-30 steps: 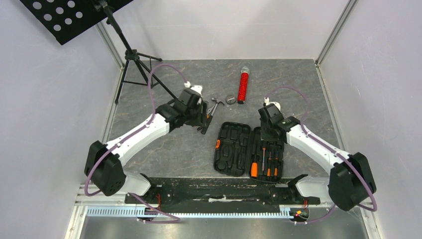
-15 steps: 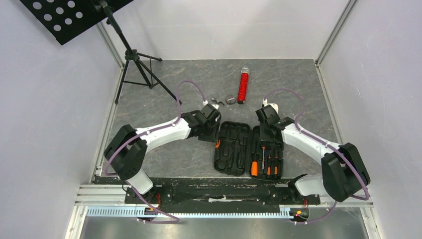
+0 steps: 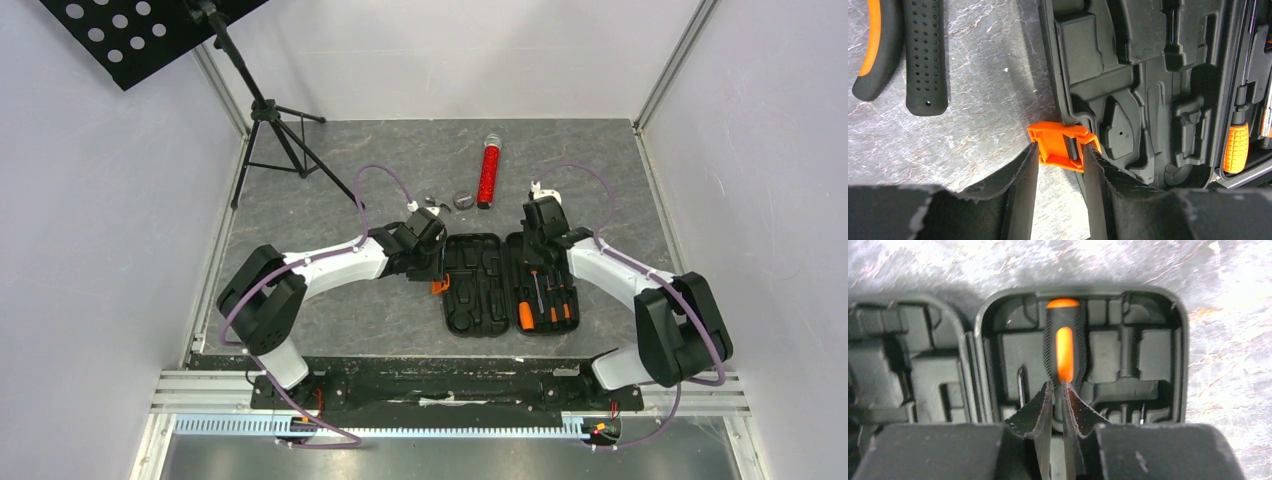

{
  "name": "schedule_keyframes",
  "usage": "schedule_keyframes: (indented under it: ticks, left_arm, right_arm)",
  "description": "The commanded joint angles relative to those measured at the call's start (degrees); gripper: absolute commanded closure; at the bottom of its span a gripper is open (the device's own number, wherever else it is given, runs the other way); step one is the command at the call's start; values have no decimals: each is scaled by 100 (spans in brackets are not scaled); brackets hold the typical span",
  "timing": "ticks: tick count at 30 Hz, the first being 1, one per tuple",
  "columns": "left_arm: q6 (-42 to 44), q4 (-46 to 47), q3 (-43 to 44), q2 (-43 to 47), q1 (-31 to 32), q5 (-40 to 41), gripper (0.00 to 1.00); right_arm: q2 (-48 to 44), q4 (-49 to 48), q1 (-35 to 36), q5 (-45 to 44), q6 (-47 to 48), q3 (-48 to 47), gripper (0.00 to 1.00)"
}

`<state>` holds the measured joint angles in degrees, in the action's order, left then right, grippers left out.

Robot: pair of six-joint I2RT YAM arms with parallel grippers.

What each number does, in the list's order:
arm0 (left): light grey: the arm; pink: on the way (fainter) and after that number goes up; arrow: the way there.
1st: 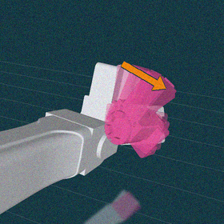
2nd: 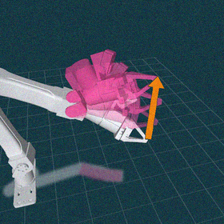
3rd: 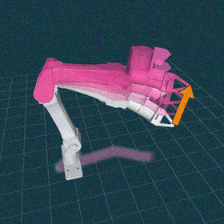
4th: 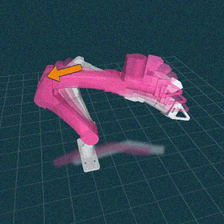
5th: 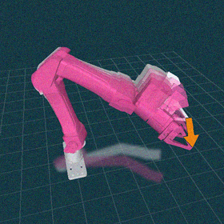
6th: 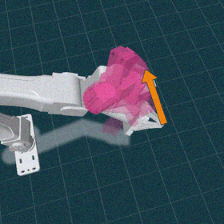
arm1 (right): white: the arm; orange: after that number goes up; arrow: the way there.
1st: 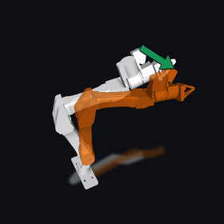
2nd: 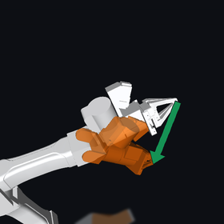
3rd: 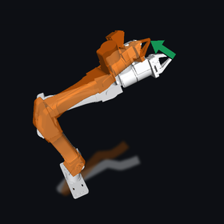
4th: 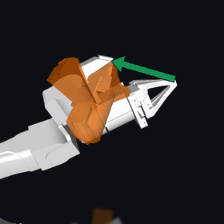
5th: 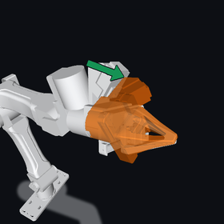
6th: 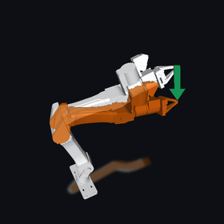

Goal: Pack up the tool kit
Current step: Move the toolbox to the center of the board.

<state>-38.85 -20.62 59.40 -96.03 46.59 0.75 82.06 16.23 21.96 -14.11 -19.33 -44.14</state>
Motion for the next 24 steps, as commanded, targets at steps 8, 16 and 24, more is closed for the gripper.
schedule_keyframes:
  ticks: [8, 16, 24]
  left_arm:
    - [50, -334, 216, 683, -5, 589, 41]
    - [804, -1014, 912, 1715, -743, 789, 38]
    - [1873, -1234, 1018, 2506, -1394, 2274, 37]
  right_arm:
    - [-617, 1887, 13, 405, 683, -431, 82]
    - [-666, 2080, -33, 637, 802, -95, 100]
    - [-576, 2008, -38, 901, 830, -235, 100]
